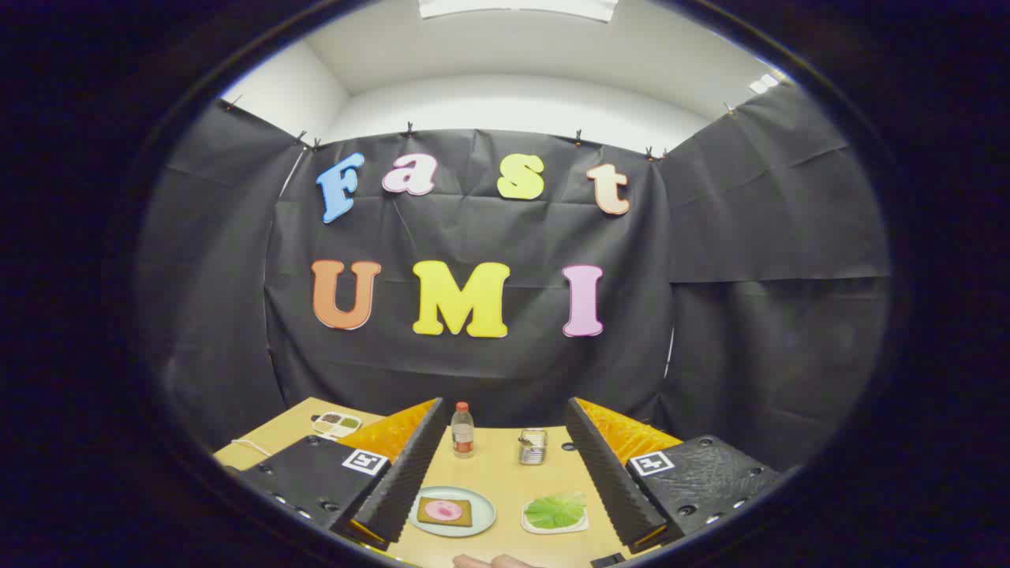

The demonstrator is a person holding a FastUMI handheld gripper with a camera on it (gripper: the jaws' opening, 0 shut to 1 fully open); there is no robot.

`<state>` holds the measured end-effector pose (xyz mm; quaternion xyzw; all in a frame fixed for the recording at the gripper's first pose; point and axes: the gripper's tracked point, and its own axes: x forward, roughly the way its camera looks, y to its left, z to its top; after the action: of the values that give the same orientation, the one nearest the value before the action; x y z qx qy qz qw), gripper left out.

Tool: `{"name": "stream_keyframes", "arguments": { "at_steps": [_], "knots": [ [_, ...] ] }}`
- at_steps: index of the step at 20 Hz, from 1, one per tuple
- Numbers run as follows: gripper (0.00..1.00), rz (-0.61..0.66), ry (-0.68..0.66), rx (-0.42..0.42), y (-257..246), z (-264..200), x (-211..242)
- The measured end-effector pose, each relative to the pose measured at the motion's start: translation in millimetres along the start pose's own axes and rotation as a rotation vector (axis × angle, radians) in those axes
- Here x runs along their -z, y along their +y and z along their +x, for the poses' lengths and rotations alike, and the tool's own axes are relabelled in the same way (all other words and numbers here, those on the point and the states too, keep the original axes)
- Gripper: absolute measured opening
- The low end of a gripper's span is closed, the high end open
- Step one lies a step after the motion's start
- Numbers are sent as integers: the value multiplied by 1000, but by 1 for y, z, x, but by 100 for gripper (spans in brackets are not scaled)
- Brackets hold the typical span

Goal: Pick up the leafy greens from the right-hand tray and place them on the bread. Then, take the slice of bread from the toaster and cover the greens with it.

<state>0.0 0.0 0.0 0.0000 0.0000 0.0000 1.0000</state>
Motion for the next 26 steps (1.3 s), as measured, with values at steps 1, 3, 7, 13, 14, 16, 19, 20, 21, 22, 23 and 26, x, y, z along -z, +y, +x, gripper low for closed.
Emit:
{"name": "stream_keyframes", "arguments": {
  "at_steps": [1, 3, 7, 13, 14, 16, 19, 20, 21, 22, 23, 26],
  "knots": [
    [95, 3, 7, -3, 3, -1, 0],
    [95, 11, 24, -21, 10, -1, 2],
    [95, 6, 45, -43, 12, 6, 8],
    [95, -24, 46, -64, -14, 20, 25],
    [95, -33, 49, -76, -19, 24, 31],
    [95, -40, 65, -96, -35, 33, 43],
    [95, -42, 97, -158, -54, 53, 72],
    [95, -47, 114, -170, -63, 62, 85],
    [95, -54, 136, -179, -72, 72, 96],
    [95, -58, 155, -185, -81, 81, 110],
    [95, -59, 177, -193, -90, 90, 121],
    [95, -73, 253, -232, -111, 116, 165]
  ]
}}
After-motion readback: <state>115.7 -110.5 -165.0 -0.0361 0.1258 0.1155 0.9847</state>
